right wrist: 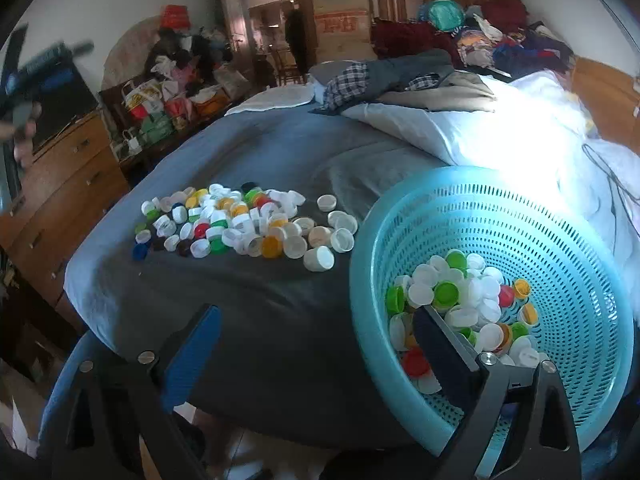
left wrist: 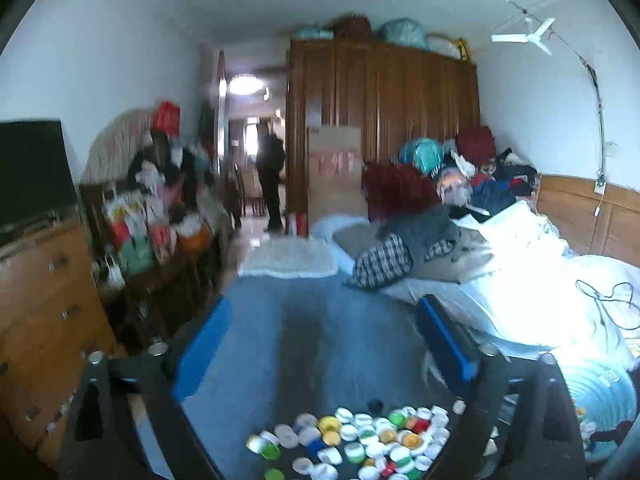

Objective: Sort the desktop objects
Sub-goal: 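Move both open tools back toward the cap pile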

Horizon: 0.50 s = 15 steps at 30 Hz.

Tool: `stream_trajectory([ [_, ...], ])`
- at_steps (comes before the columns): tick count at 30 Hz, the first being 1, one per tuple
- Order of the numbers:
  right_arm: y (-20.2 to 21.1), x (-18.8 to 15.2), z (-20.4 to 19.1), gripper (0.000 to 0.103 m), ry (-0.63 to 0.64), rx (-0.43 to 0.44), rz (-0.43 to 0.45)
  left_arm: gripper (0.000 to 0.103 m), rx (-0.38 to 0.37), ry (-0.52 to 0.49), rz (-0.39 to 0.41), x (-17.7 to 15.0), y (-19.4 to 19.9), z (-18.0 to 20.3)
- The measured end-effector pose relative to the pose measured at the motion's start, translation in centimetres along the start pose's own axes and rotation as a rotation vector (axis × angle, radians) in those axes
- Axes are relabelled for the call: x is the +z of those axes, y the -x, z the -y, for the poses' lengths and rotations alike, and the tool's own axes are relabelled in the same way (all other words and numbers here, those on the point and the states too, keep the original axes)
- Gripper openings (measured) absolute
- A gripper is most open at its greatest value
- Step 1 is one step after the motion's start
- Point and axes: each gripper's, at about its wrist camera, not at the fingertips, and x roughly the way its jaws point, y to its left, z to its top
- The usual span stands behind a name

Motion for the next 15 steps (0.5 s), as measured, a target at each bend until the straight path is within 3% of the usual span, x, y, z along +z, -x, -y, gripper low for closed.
stream_trajectory([
  [3,-0.6,-0.2,-0.6,0.1,0.009,0.007,-0.015,0.097,-0.028,0.001,-0.017,-2.2,-0.3,-0.5],
  [7,-1.2,-0.2,-2.0,0.1,0.029,0.023,-0.02,0.097,-0.03,0.016,-0.22,-6.7,-2.9,-1.0],
  [15,-2.3,-0.9,-4.3,0.1,0.09,0.047,-0.048,0.097,-0.007,0.023,-0.4,-13.6,-5.2,-1.5],
])
